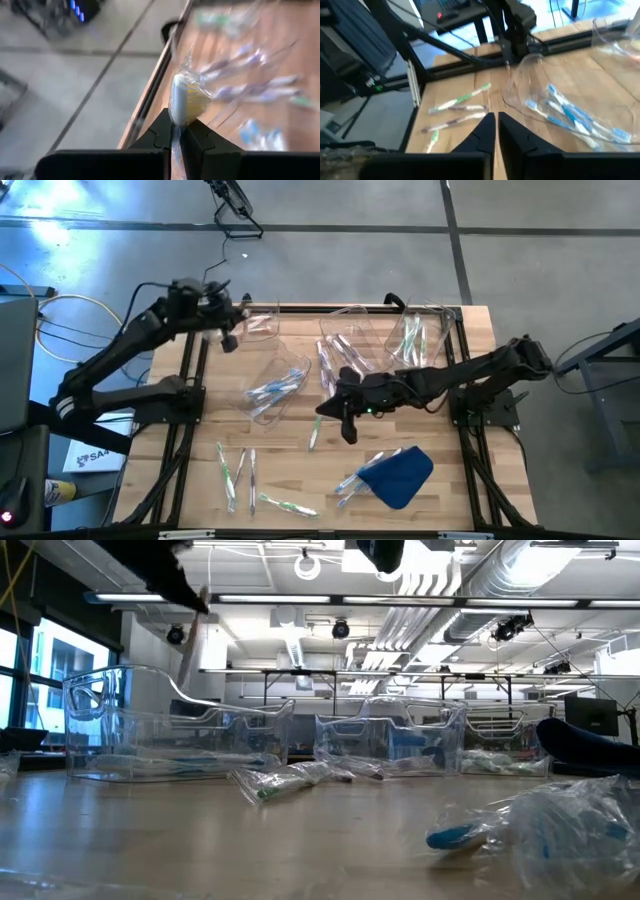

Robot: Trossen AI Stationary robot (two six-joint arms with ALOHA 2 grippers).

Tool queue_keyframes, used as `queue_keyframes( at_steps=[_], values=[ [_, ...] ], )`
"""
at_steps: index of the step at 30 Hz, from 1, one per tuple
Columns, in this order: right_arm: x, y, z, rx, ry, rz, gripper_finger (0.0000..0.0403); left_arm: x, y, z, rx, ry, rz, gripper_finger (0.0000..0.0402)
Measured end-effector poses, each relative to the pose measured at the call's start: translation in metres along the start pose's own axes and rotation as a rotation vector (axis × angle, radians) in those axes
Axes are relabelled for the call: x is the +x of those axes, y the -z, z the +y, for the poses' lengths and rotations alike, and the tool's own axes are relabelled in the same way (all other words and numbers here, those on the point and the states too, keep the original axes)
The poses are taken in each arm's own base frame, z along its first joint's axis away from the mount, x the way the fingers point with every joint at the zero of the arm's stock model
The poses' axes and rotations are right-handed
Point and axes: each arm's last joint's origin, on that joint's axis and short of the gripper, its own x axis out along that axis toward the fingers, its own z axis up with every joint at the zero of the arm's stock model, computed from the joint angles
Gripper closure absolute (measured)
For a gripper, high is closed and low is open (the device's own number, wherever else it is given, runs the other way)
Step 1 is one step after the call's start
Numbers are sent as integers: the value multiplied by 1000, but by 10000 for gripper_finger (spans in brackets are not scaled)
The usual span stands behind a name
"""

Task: Pick & Place Toothbrushes
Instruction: Put the orange toothbrush into the top left transparent bin

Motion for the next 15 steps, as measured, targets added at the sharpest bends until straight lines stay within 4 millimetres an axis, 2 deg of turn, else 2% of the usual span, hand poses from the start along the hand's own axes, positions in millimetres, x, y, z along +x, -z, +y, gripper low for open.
queue_keyframes(
  at_steps=[6, 15],
  values=[
    [14, 12, -1, 13, 13, 44, 394, 31, 21, 30, -23, -64, 173, 392],
    [38, 32, -5, 32, 36, 110, 399, 75, 66, 73, -105, -95, 388, 392]
  ],
)
